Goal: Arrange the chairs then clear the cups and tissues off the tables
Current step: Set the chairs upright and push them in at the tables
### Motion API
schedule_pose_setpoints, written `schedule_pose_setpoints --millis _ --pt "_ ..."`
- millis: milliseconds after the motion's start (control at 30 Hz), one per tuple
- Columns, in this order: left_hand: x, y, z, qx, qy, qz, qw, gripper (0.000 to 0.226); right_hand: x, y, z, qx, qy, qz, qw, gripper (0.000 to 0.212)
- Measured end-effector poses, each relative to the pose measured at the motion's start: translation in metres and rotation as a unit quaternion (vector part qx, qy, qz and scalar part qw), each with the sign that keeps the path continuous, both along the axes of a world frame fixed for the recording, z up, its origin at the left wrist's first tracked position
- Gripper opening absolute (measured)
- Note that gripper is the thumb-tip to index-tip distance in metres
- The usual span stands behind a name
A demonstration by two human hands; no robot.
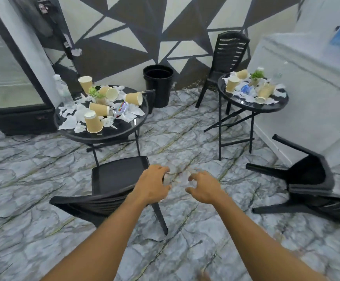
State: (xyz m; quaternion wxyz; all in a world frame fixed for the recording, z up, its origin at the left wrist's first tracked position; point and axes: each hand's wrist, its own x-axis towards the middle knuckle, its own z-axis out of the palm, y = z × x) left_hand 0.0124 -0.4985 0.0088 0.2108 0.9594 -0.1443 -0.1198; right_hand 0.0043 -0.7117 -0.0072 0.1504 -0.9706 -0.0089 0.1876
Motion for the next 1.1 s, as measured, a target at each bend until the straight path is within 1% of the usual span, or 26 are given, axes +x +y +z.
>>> schedule_pose_setpoints --millis 133,267,400,533,700,800,900,1100 --pt "0.032 -0.084 -0.017 0.053 0.071 -0.048 0.995 0.059 0.013 -0.075 -0.008 0.022 0.041 -0.037 0.998 0.049" --pt "0.069 -0.158 -0.034 0.077 0.127 -0.056 0.987 0.057 0.043 -0.149 -0.017 0.020 0.069 -0.040 0.997 0.050" --pt "0.102 -0.215 -0.040 0.094 0.148 -0.051 0.983 0.059 0.069 -0.208 -0.016 0.031 0.084 -0.042 0.995 0.051" --pt "0.139 -0.257 -0.034 0.085 0.146 -0.051 0.984 0.059 0.100 -0.246 -0.007 0.024 0.082 -0.045 0.995 0.051" --pt "0.187 -0.282 -0.019 0.060 0.109 -0.035 0.992 0.053 0.154 -0.266 0.005 0.010 0.069 -0.040 0.997 0.052" --pt "0.224 -0.282 -0.015 0.058 0.105 -0.021 0.993 0.051 0.195 -0.267 0.007 0.000 0.064 -0.023 0.998 0.053" --pt "0.270 -0.277 -0.020 0.042 0.109 0.009 0.993 0.057 0.247 -0.262 0.006 -0.006 0.056 -0.007 0.998 0.051" --pt "0.385 -0.267 -0.034 0.043 0.112 0.028 0.992 0.057 0.371 -0.245 0.010 -0.015 0.052 0.030 0.998 0.046"
